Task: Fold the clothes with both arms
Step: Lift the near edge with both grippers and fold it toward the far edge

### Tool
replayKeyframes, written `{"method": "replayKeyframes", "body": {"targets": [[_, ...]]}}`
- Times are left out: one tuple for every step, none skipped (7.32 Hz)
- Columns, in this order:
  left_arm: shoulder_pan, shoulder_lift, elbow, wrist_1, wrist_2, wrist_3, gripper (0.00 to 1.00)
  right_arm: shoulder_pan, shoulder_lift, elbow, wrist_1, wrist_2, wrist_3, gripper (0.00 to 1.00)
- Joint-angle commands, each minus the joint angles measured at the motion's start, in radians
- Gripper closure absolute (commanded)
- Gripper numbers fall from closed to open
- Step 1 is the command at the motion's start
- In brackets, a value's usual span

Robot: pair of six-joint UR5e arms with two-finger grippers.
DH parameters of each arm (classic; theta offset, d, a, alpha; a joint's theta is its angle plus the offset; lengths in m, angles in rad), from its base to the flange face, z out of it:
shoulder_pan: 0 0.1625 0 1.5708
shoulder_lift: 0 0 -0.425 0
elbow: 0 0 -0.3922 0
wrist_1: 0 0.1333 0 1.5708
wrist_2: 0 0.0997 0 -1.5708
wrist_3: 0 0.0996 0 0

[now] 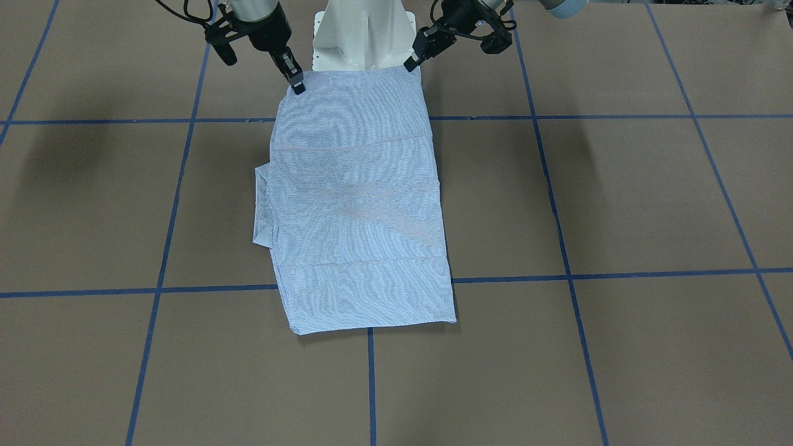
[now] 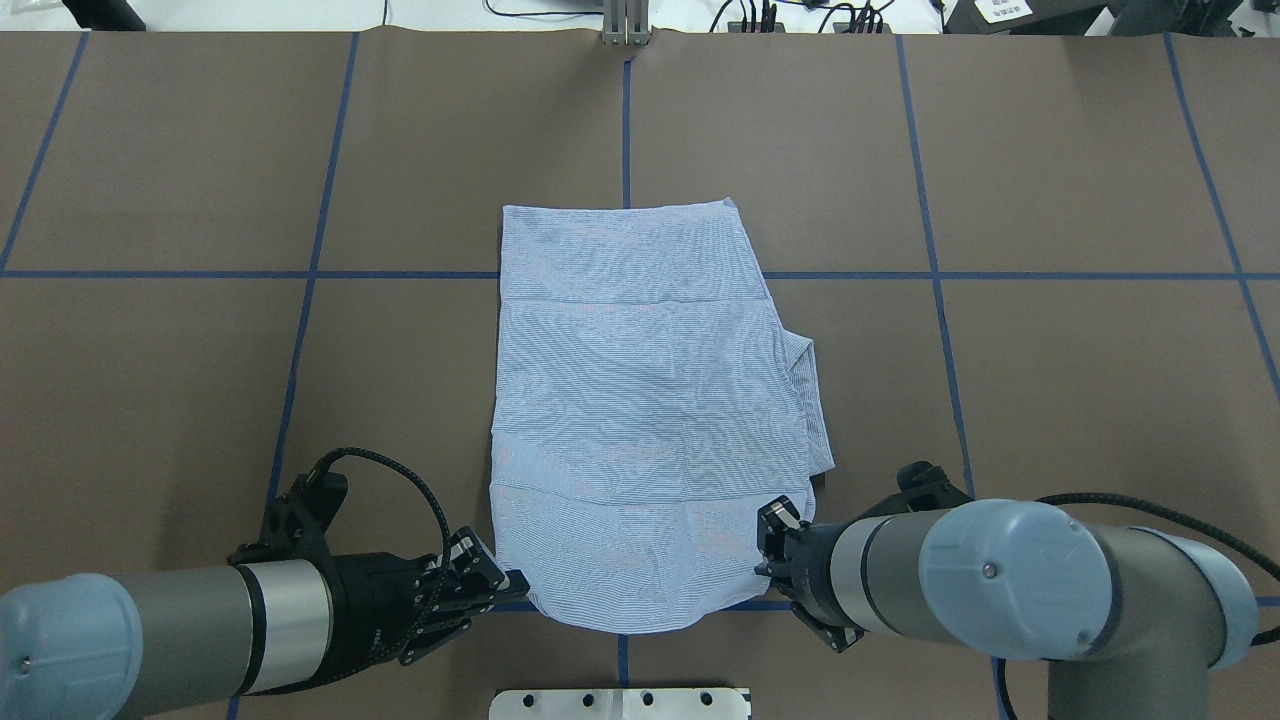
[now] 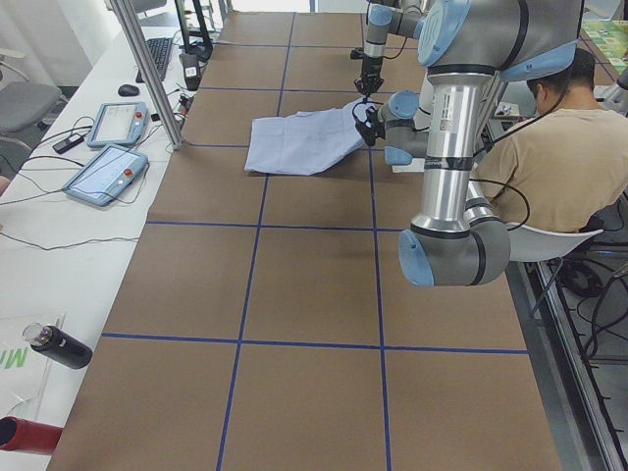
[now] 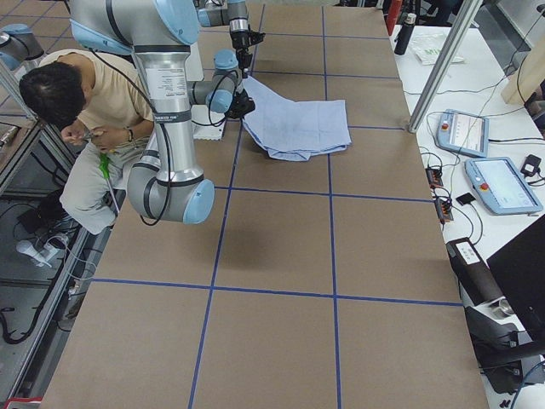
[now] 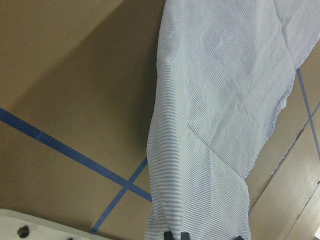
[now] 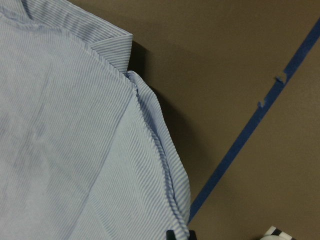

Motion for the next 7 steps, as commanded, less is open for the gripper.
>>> {"method": "replayKeyframes", "body": {"targets": [[-0.100,-0.036,0.004,0.013,-0.010,0.012,1.00,0.188,0.013,-0.026,0.004,0.138,0.009,1.00],[-0.181,-0.075,0.030,0.014,-0.030,0.016,1.00,0.277,0.083,-0.102,0.001,0.213,0.006,1.00],[-0.269,-0.122,0.103,0.014,-0.126,0.029,1.00,0.346,0.152,-0.196,0.004,0.258,-0.009,1.00],[-0.336,-0.183,0.175,0.014,-0.179,0.066,1.00,0.383,0.214,-0.277,0.006,0.264,-0.040,1.00],[-0.376,-0.194,0.226,0.007,-0.181,0.075,1.00,0.414,0.257,-0.345,0.006,0.277,-0.064,1.00],[-0.404,-0.220,0.280,0.004,-0.181,0.118,1.00,0.445,0.294,-0.398,0.006,0.299,-0.100,1.00],[-0.432,-0.265,0.349,0.002,-0.181,0.129,1.00,0.469,0.335,-0.469,0.006,0.315,-0.136,1.00]]}}
